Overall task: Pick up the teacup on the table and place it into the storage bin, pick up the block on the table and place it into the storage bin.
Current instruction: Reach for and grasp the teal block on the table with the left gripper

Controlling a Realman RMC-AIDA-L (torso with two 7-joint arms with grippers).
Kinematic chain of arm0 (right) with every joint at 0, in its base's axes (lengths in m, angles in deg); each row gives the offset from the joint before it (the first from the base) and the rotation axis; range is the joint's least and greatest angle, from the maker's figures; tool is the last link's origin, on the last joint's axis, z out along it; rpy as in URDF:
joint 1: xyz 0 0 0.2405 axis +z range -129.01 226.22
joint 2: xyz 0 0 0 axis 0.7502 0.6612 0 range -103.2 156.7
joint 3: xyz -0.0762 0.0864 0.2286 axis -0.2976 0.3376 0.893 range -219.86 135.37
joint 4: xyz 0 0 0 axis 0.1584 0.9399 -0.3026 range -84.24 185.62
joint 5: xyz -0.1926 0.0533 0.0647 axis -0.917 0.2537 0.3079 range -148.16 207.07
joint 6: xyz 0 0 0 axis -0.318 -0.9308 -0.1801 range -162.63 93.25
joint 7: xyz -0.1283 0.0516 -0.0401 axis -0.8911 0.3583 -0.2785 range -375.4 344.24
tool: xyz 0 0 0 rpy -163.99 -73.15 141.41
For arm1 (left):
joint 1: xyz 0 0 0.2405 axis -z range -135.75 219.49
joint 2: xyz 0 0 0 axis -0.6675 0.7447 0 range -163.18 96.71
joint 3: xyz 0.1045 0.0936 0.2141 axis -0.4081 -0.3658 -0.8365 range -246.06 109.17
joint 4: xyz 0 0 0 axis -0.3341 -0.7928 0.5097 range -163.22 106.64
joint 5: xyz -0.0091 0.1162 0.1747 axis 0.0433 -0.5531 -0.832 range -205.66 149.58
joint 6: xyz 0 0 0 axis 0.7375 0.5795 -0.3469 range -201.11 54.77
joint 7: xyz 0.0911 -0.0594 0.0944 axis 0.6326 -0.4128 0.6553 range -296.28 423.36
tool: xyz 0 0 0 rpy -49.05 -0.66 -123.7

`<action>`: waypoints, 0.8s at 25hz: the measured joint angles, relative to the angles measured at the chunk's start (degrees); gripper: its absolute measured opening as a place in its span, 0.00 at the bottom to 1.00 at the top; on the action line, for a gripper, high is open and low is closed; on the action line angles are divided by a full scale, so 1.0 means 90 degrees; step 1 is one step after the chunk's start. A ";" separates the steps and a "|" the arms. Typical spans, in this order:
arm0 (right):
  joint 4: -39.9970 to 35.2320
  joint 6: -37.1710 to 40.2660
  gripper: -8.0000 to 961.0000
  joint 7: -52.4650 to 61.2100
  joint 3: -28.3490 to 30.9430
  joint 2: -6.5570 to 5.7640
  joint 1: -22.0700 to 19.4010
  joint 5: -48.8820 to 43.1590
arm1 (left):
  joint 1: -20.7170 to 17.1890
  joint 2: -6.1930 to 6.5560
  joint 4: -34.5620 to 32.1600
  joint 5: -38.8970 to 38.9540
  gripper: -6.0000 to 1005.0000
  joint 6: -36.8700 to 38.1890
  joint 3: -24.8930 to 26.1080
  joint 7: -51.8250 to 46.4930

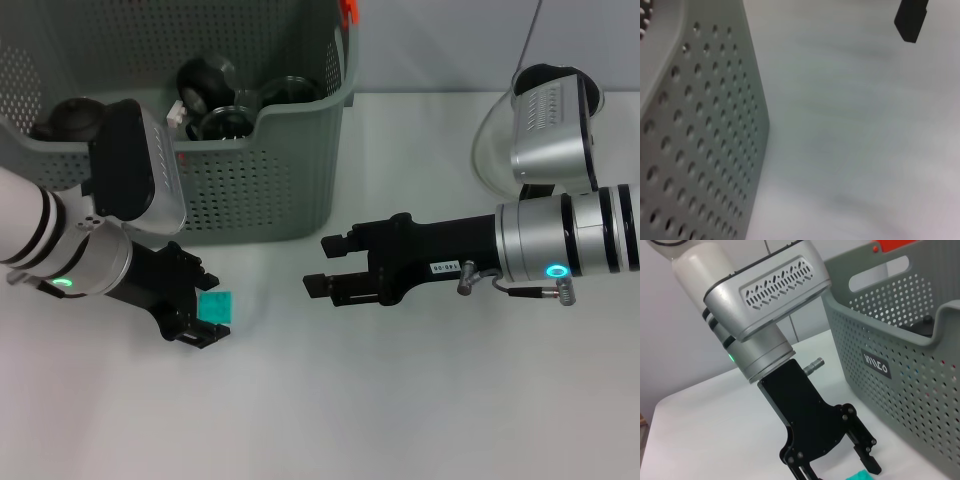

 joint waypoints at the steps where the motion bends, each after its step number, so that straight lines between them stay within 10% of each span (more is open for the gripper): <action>1: 0.0000 0.0001 0.70 -0.0002 0.0000 0.0000 -0.0001 0.0000 | 0.0005 0.0001 0.0003 0.0000 0.71 -0.0003 0.0000 0.0000; 20: 0.0000 -0.0010 0.70 -0.0013 0.0000 -0.0008 -0.0004 0.0001 | 0.0229 0.0039 0.0090 -0.0176 0.66 0.0133 -0.0010 -0.0226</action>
